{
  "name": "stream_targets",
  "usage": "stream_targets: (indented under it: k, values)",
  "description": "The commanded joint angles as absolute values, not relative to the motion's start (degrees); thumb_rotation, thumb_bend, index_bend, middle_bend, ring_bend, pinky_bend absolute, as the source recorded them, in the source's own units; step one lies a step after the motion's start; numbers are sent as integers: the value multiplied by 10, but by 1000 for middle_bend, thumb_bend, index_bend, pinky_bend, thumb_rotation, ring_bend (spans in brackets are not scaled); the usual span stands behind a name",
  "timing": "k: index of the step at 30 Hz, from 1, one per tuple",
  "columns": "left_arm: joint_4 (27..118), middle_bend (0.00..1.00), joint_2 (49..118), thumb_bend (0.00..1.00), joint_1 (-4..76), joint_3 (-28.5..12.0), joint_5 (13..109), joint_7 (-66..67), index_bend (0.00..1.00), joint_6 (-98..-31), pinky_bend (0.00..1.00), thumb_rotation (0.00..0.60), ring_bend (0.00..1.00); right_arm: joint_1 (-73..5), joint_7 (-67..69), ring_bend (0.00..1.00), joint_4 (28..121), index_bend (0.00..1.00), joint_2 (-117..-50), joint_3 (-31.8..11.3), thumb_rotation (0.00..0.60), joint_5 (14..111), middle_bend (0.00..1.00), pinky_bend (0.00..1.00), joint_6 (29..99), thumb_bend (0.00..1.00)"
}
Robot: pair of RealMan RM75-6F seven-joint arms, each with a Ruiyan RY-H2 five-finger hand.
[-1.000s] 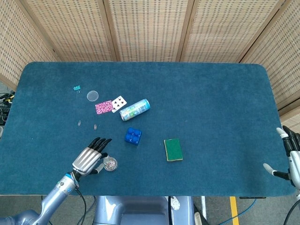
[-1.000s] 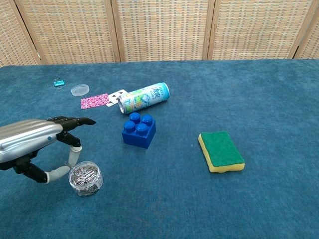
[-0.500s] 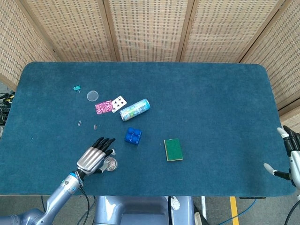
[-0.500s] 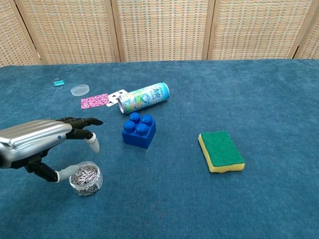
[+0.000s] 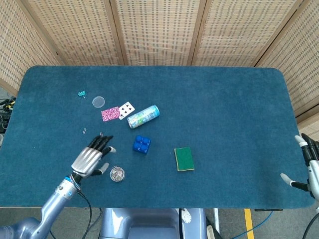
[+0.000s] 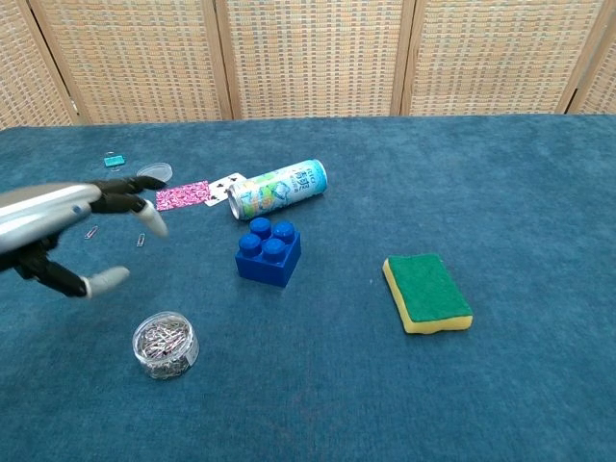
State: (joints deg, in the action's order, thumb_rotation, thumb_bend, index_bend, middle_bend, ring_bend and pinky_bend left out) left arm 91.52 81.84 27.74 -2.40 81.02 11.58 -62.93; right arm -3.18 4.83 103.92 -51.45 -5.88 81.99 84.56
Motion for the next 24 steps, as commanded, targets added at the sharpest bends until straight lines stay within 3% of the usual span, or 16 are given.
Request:
stream_targets:
  k: [1, 12, 24]
  values:
    - [873, 0, 807, 517, 277, -43, 779, 95, 337, -624, 0, 600, 0, -32, 47, 0, 1040, 0, -515, -58, 600, 821, 0, 0, 845, 0]
    - [670, 0, 848, 528, 313, -72, 720, 16, 401, -535, 0, 600, 0, -39, 28, 0, 1038, 0, -522, -62, 600, 805, 0, 0, 834, 0]
    - [540, 0, 916, 591, 356, -86, 698, 4, 405, -469, 0, 600, 0, -44, 11, 0, 1038, 0, -527, -65, 600, 790, 0, 0, 824, 0]
